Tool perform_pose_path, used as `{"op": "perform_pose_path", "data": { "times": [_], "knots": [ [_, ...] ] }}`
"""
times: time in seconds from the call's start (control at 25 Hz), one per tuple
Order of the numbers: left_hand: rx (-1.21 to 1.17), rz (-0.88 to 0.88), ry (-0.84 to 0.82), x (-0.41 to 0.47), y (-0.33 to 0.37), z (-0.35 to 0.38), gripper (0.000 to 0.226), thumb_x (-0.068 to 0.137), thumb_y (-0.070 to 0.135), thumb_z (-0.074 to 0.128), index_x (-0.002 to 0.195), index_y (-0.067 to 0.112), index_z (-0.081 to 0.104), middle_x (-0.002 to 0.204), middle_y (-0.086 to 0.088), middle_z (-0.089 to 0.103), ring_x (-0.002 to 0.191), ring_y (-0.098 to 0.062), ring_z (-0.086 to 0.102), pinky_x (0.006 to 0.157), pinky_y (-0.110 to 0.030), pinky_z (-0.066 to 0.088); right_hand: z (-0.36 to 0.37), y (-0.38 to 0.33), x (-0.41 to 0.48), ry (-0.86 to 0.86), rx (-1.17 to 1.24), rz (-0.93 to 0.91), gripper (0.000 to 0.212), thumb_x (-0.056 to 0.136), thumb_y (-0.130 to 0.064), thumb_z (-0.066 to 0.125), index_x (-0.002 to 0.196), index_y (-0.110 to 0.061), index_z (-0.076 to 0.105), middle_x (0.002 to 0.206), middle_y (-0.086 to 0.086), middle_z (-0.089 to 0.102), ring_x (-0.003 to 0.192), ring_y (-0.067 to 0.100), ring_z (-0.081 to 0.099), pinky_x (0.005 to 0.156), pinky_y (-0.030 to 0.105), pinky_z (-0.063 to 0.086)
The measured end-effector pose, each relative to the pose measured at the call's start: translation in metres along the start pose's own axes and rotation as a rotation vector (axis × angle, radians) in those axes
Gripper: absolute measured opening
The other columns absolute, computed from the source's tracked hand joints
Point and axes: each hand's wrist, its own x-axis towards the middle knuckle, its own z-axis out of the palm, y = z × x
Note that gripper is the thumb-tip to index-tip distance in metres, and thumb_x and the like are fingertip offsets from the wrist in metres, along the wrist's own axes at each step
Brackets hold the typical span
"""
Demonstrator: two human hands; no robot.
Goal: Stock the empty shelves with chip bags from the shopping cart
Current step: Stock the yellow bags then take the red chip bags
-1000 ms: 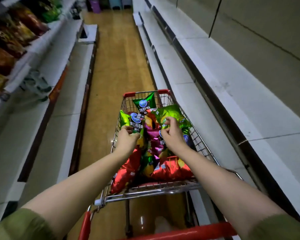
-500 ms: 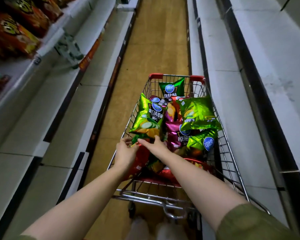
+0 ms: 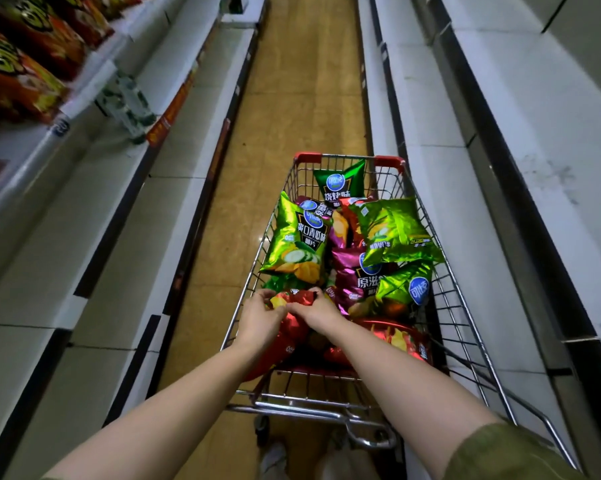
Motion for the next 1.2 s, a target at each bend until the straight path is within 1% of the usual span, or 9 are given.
{"op": "perform_pose_path", "data": {
  "times": [0.12,0.24,0.44,0.6,0.72,0.88,1.0,1.12,1.2],
  "knots": [
    [0.036,0.039,-0.051,0.005,0.006,0.007,0.043,0.084,0.012,0.065,0.124,0.002,0.053,0.121,-0.013,0.058,0.111,-0.027,0.055,0.087,-0.027,0.041,-0.008,0.007,-0.006,-0.026,0.168,-0.011,0.056,0.080,-0.038,0.069,0.126,-0.017,0.044,0.114,0.006,0.059,0.102,0.022,0.057,0.079,0.025,0.042],
    [0.057,0.058,-0.104,0.013,0.010,0.012,0.042,0.082,0.013,0.065,0.123,0.006,0.055,0.120,-0.013,0.060,0.108,-0.028,0.057,0.090,-0.032,0.046,-0.013,0.011,-0.009,-0.010,0.223,-0.025,0.044,0.084,-0.028,0.067,0.122,-0.015,0.049,0.100,0.003,0.056,0.091,0.017,0.054,0.069,0.022,0.043],
    [0.055,0.122,-0.137,0.022,0.011,0.018,0.040,0.079,0.014,0.070,0.117,0.004,0.060,0.108,-0.013,0.065,0.102,-0.025,0.062,0.085,-0.029,0.047,-0.022,0.015,-0.003,0.034,0.249,-0.036,0.043,0.081,-0.027,0.068,0.120,-0.016,0.053,0.102,0.005,0.059,0.095,0.020,0.057,0.080,0.027,0.046],
    [0.184,0.147,-0.203,0.028,0.005,0.023,0.051,0.078,0.023,0.073,0.125,0.012,0.057,0.123,-0.014,0.053,0.117,-0.028,0.051,0.101,-0.041,0.043,-0.037,0.031,-0.002,-0.098,0.321,-0.075,0.046,0.079,-0.025,0.074,0.119,-0.016,0.054,0.107,0.009,0.061,0.097,0.024,0.061,0.081,0.031,0.050],
    [0.141,0.212,-0.155,0.025,0.009,0.027,0.041,0.079,0.026,0.069,0.118,0.014,0.061,0.119,-0.014,0.055,0.115,-0.030,0.052,0.101,-0.042,0.041,-0.050,0.034,-0.004,-0.072,0.392,-0.109,0.045,0.078,-0.011,0.073,0.121,-0.009,0.057,0.106,0.010,0.063,0.095,0.023,0.060,0.090,0.035,0.048],
    [-0.036,0.190,-0.127,0.030,0.025,0.011,0.048,0.077,0.040,0.070,0.114,0.012,0.060,0.111,-0.013,0.063,0.105,-0.028,0.060,0.095,-0.042,0.048,-0.090,0.024,-0.019,-0.068,0.518,-0.187,0.045,0.077,0.000,0.069,0.118,-0.015,0.058,0.092,0.005,0.064,0.082,0.020,0.059,0.073,0.033,0.049],
    [-0.246,0.091,-0.317,0.024,0.041,-0.011,0.081,0.066,0.050,0.075,0.131,0.011,0.047,0.119,-0.005,0.057,0.097,-0.015,0.060,0.082,-0.025,0.050,-0.129,0.012,-0.039,-0.075,0.616,-0.261,0.046,0.078,0.003,0.064,0.117,-0.020,0.057,0.094,0.001,0.066,0.084,0.017,0.061,0.065,0.032,0.052],
    [-0.375,0.059,-0.593,0.013,0.062,-0.031,0.057,0.082,0.041,0.068,0.127,0.013,0.048,0.103,-0.001,0.066,0.071,-0.004,0.066,0.057,-0.016,0.052,-0.158,-0.001,-0.061,-0.123,0.681,-0.367,0.049,0.075,0.005,0.063,0.119,-0.015,0.058,0.091,-0.004,0.071,0.083,0.013,0.064,0.065,0.028,0.055],
    [-0.380,0.055,-0.778,0.008,0.074,-0.042,0.075,0.054,0.055,0.083,0.111,0.015,0.056,0.089,0.001,0.072,0.068,-0.007,0.069,0.061,-0.020,0.056,-0.169,-0.009,-0.073,-0.182,0.738,-0.459,0.051,0.059,-0.009,0.078,0.107,-0.020,0.067,0.090,-0.003,0.073,0.084,0.015,0.067,0.067,0.030,0.057]
  ]
}}
